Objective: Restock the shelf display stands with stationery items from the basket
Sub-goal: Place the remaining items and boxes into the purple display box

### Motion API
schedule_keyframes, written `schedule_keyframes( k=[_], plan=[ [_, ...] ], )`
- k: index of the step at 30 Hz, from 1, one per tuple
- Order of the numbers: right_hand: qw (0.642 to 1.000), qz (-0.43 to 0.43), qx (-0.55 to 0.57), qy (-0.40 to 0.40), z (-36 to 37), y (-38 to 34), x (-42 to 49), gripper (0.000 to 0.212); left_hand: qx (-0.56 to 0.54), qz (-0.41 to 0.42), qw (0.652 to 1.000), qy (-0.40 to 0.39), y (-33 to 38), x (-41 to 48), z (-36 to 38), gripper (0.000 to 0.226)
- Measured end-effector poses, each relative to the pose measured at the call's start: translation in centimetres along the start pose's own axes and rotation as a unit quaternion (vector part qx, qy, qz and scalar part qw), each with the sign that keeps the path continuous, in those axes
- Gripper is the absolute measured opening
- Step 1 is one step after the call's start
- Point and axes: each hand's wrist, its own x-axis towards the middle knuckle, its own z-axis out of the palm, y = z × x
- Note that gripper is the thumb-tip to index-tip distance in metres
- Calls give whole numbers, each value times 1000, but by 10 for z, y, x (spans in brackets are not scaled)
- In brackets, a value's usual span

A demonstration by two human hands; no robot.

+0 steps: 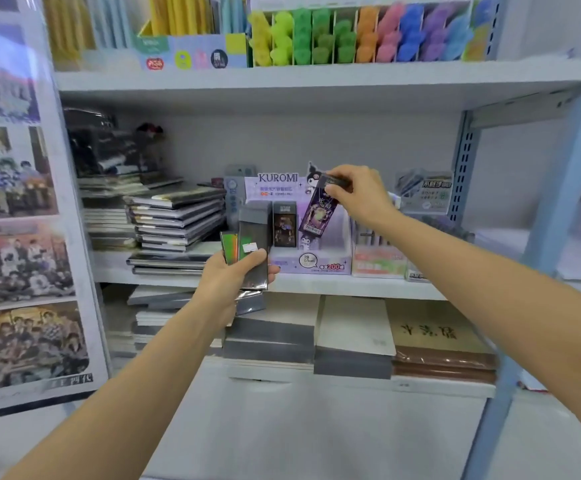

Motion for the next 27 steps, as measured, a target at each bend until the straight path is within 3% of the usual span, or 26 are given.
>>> schedule_keyframes(
  k=[6, 17, 21, 24, 27],
  plan=[
    [998, -4, 48, -51, 23, -2, 15, 19, -3, 16, 1000, 11, 1, 23, -10, 30],
    [991, -51, -64, -106, 67, -3, 25, 23, -8, 20, 1000, 7, -2, 36, -29, 21],
    [987, -57, -81, -126, 70, -7, 31, 26, -10, 24, 1000, -2, -3, 37, -30, 34],
    [989, -61, -90, -102, 80, -9, 28, 26, -7, 27, 1000, -5, -3, 38, -32, 35],
    [993, -65, -97, -30, 87, -4, 25, 20, -2, 28, 1000, -13, -3, 38, -32, 22]
  ],
)
